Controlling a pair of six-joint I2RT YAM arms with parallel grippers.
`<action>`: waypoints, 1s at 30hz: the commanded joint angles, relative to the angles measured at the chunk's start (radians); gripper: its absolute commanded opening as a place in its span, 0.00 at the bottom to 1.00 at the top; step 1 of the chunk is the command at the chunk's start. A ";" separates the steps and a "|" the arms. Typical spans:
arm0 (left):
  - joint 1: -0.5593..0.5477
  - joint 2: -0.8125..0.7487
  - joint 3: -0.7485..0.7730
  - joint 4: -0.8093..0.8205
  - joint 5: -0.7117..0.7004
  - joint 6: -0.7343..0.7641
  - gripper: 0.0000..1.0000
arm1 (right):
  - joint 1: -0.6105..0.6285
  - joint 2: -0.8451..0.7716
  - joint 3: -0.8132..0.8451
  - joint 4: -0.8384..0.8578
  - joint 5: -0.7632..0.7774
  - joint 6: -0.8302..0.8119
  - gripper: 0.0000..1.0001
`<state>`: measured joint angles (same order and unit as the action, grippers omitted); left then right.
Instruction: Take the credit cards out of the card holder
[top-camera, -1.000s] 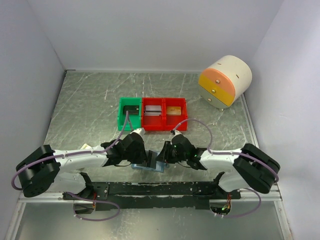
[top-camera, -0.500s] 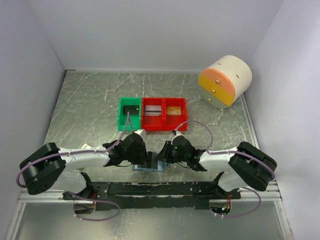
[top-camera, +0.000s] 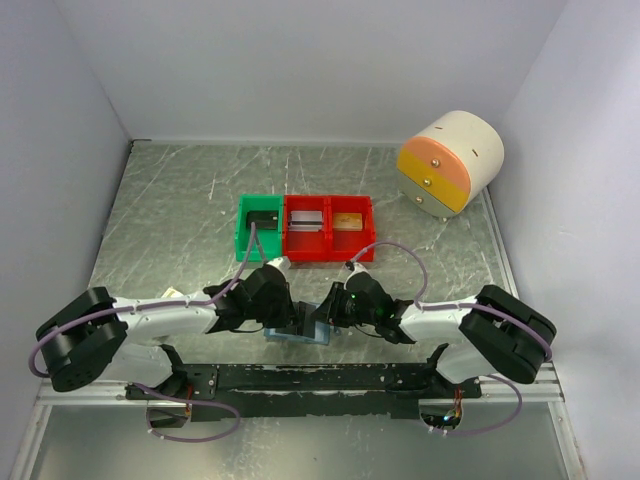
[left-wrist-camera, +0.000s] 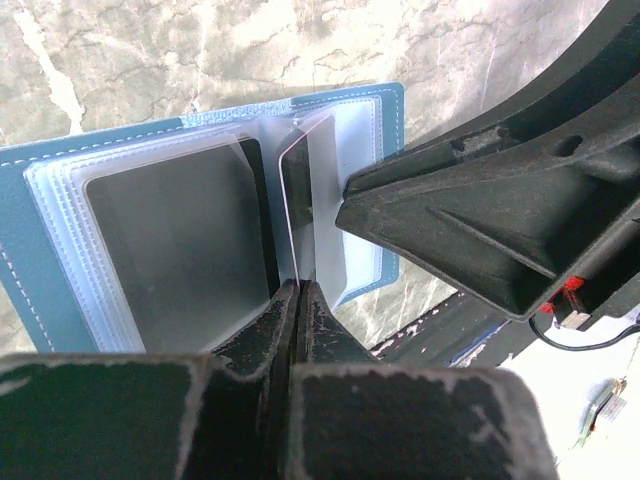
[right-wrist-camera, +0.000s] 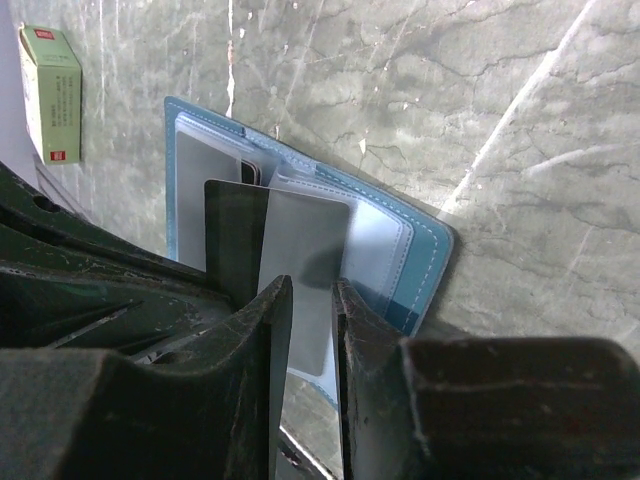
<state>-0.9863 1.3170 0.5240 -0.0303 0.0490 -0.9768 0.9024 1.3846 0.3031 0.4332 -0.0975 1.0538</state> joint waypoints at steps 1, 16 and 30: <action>-0.007 -0.028 0.023 -0.050 -0.046 0.024 0.07 | 0.001 0.012 -0.023 -0.164 0.023 -0.040 0.24; -0.006 0.017 -0.001 0.142 0.072 -0.018 0.25 | 0.003 0.077 -0.039 -0.082 -0.014 -0.022 0.24; -0.006 -0.103 0.026 -0.124 -0.101 0.024 0.07 | -0.006 0.022 -0.002 -0.163 0.033 -0.055 0.24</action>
<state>-0.9874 1.2827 0.5224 -0.0441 0.0319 -0.9798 0.8997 1.4017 0.3119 0.4419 -0.1116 1.0542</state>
